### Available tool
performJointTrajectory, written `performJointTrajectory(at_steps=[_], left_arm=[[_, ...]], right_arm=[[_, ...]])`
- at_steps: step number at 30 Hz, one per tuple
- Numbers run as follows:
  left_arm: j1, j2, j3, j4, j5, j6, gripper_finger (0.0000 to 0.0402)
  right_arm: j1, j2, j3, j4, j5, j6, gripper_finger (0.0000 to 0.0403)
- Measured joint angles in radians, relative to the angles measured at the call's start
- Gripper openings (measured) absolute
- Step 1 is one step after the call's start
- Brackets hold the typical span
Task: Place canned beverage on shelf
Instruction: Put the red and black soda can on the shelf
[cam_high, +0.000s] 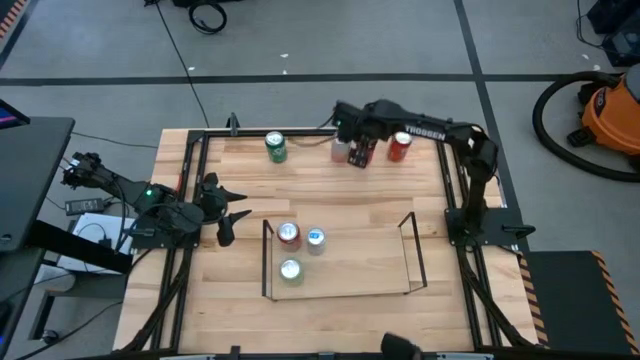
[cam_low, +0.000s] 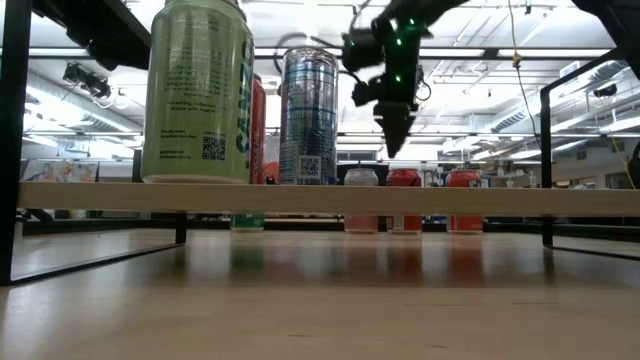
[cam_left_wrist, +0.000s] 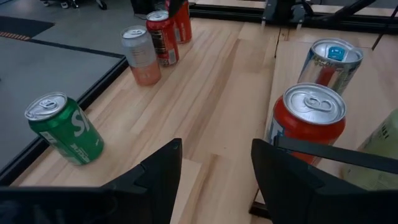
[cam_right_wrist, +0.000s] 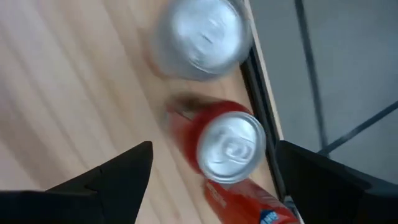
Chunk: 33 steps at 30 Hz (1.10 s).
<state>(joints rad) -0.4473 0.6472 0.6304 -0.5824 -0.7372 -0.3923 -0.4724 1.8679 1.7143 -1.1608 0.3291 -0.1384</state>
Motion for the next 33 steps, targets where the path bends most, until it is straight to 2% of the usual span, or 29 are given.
performJointTrajectory(at_steps=[8,15,18,26,33], left_arm=[[0.0,0.0,0.0,0.001,-0.001,-0.016,0.0203],[0.0,0.0,0.0,0.003,-0.002,-0.034,0.0203],[0.0,0.0,0.0,0.006,-0.006,-0.035,0.0203],[0.001,0.0,0.0,0.005,-0.01,-0.035,0.0203],[0.001,0.0,0.0,0.005,-0.01,-0.035,0.0203]], right_arm=[[-0.12,0.0,-0.006,0.03,-0.085,-0.054,0.0374],[-0.155,0.029,-0.02,0.042,-0.196,-0.075,0.0391],[-0.163,0.038,-0.048,0.066,-0.203,-0.083,0.0392],[-0.177,0.045,-0.144,0.174,-0.225,-0.101,0.0385],[-0.187,0.044,-0.196,0.206,-0.232,-0.101,0.035]])
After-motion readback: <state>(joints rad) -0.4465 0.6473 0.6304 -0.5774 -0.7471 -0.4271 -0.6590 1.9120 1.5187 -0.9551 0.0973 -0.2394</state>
